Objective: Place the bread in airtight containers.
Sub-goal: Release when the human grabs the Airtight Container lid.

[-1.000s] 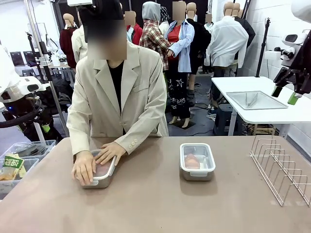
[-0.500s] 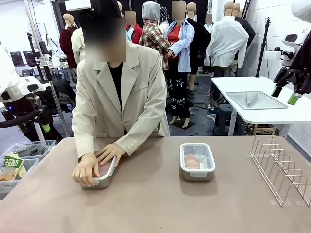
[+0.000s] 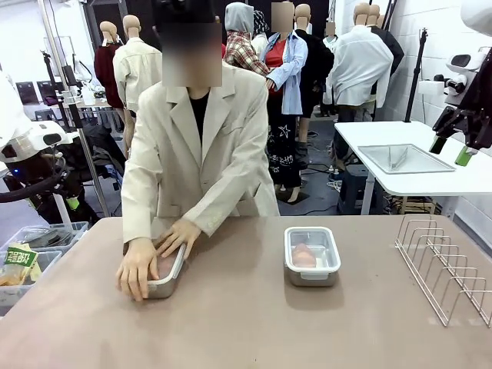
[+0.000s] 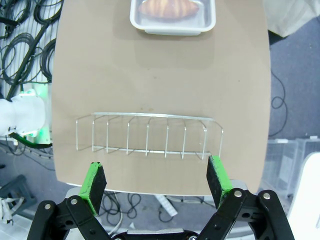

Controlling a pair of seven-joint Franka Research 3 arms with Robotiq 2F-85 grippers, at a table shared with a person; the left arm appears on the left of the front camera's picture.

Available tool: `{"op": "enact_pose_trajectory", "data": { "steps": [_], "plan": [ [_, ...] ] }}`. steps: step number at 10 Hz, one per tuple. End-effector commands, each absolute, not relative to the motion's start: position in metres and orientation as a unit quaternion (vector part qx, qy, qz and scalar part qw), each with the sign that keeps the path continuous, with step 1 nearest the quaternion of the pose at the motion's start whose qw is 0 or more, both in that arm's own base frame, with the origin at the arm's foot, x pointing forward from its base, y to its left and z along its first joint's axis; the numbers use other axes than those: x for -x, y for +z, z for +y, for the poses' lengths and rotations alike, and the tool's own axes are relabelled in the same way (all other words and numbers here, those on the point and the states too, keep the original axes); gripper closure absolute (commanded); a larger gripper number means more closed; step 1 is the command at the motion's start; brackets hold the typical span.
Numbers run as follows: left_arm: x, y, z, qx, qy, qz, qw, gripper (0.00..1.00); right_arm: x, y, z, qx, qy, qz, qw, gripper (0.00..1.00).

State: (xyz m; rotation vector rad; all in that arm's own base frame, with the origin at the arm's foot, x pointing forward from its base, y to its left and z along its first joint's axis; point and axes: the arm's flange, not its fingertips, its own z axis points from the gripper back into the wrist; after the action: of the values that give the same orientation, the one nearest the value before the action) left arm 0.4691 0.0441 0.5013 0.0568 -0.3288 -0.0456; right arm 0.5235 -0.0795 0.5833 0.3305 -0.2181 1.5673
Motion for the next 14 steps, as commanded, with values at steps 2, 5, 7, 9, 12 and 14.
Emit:
{"op": "enact_pose_trajectory", "data": {
  "steps": [2, 5, 7, 9, 12, 14],
  "plan": [
    [-0.468, 0.5021, 0.0439, -0.031, -0.015, -0.165, 0.986, 0.0, -0.5242, 0.5826, -0.0792, -0.149, 0.699, -0.096, 0.693, 0.0],
    [-0.468, 0.5021, 0.0439, -0.031, -0.015, -0.165, 0.986, 0.0, -0.5242, 0.5826, -0.0792, -0.149, 0.699, -0.096, 0.693, 0.0],
    [-0.468, 0.5021, 0.0439, -0.031, -0.015, -0.165, 0.986, 0.0, -0.5242, 0.5826, -0.0792, -0.149, 0.699, -0.096, 0.693, 0.0],
    [-0.468, 0.5021, 0.0439, -0.031, -0.015, -0.165, 0.986, 0.0, -0.5242, 0.5826, -0.0792, -0.149, 0.699, -0.096, 0.693, 0.0],
    [-0.468, 0.5021, 0.0439, -0.031, -0.015, -0.165, 0.986, 0.0, -0.5242, 0.5826, -0.0792, -0.149, 0.699, -0.096, 0.693, 0.0],
    [-0.468, 0.5021, 0.0439, -0.031, -0.015, -0.165, 0.986, 0.0, -0.5242, 0.5826, -0.0792, -0.149, 0.699, -0.096, 0.693, 0.0]
  ]
}}
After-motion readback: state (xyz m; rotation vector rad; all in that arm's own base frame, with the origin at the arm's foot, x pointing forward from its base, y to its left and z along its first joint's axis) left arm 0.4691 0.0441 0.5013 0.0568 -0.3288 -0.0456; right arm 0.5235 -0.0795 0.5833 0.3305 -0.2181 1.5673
